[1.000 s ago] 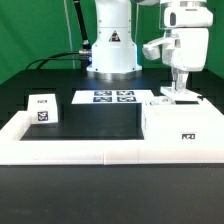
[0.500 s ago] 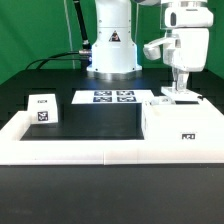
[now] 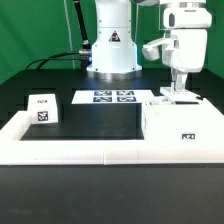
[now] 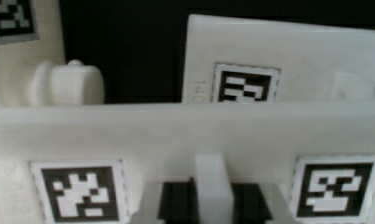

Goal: Assemble cabinet

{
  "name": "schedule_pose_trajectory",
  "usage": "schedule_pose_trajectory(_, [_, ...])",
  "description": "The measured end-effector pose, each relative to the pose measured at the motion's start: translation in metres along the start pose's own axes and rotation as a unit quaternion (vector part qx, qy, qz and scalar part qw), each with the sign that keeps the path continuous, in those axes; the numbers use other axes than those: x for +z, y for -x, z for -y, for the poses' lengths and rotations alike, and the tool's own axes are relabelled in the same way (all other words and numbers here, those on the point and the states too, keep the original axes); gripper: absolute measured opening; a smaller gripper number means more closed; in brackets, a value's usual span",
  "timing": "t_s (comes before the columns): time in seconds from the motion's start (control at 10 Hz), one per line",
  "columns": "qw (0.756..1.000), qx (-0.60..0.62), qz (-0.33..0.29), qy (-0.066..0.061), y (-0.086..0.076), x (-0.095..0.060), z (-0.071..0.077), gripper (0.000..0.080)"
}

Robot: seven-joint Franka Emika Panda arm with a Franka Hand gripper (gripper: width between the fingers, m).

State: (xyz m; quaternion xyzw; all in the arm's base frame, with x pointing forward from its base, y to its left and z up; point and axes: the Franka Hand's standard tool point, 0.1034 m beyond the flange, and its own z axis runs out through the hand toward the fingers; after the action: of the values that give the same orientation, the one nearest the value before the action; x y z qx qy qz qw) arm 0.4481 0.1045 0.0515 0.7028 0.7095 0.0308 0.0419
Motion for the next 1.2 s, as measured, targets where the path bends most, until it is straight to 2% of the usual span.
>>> schedule_pose_trajectory(0.1, [1.0, -0.003, 0.01, -0.011, 0.005, 0.001, 0.0, 0.0071])
schedule_pose_trajectory(0.2, [1.0, -0.002, 0.015, -0.017, 0.007, 0.001, -0.001, 0.007])
schedule_pose_trajectory(1.2, [1.0, -0.006, 0.012, -0.009, -0.004, -0.003, -0.007, 0.007])
